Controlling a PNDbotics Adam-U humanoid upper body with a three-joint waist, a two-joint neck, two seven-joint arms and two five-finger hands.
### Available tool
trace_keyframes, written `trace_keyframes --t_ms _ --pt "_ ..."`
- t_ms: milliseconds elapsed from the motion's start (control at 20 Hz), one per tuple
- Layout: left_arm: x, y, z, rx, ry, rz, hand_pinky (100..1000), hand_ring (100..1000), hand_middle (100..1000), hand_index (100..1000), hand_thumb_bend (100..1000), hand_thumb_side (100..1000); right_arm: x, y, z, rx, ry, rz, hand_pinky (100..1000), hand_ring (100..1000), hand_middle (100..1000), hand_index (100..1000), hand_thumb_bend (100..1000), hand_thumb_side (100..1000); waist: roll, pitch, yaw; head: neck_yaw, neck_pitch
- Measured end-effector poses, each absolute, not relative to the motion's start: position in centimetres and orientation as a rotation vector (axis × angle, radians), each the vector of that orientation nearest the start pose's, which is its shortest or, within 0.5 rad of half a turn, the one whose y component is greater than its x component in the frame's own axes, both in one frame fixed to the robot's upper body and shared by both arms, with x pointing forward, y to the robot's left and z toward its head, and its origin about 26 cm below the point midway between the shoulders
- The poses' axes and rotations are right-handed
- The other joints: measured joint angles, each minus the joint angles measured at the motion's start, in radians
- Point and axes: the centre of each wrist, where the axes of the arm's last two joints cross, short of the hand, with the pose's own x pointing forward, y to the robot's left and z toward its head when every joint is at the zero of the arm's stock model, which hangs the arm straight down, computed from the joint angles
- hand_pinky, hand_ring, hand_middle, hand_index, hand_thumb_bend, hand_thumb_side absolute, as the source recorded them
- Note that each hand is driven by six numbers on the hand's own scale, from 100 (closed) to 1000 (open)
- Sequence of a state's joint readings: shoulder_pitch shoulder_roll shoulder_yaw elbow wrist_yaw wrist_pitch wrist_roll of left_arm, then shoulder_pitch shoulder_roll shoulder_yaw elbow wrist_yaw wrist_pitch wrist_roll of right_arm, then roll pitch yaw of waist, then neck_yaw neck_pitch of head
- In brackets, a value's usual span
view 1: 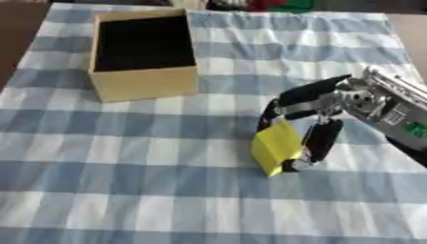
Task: Pick up objects on the table and place them in the box.
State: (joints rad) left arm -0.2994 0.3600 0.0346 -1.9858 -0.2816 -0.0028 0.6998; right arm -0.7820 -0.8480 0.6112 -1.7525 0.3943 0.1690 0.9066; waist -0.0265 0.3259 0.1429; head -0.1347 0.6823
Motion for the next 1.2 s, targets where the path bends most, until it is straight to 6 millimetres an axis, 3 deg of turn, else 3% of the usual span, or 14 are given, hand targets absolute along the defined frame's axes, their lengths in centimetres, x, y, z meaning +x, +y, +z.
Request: trace_keyframes --t_ms 250,400,600,950,1200 --pt "30.1 27.4 20.4 0.884 -2.390 0.281 957 694 506 711 100 275 34.7 -21.6 24.8 -0.432 -1.051 2.015 896 898 573 695 170 109 0.000 0.000 0.001 0.000 0.000" --pt "30.1 27.4 20.4 0.884 -2.389 0.280 958 693 506 711 100 276 34.3 -21.4 25.3 -0.428 -1.075 2.009 889 888 539 673 100 100 0.000 0.000 0.000 0.000 0.000" --pt "30.1 27.4 20.4 0.883 -2.389 0.280 958 692 507 711 100 274 33.8 -21.2 26.2 -0.433 -1.118 1.988 887 883 534 670 100 100 0.000 0.000 -0.002 0.000 -0.002" --pt "30.1 27.4 20.3 0.879 -2.384 0.277 958 690 504 711 100 277 33.1 -20.2 30.3 -0.547 -1.288 1.948 885 880 520 645 100 100 0.001 -0.010 -0.003 -0.006 -0.002" --pt "30.0 27.4 20.1 0.875 -2.376 0.274 958 689 504 711 100 277 33.9 -19.1 32.1 -0.622 -1.384 1.910 883 878 515 637 100 100 0.002 -0.014 0.000 -0.012 -0.002"
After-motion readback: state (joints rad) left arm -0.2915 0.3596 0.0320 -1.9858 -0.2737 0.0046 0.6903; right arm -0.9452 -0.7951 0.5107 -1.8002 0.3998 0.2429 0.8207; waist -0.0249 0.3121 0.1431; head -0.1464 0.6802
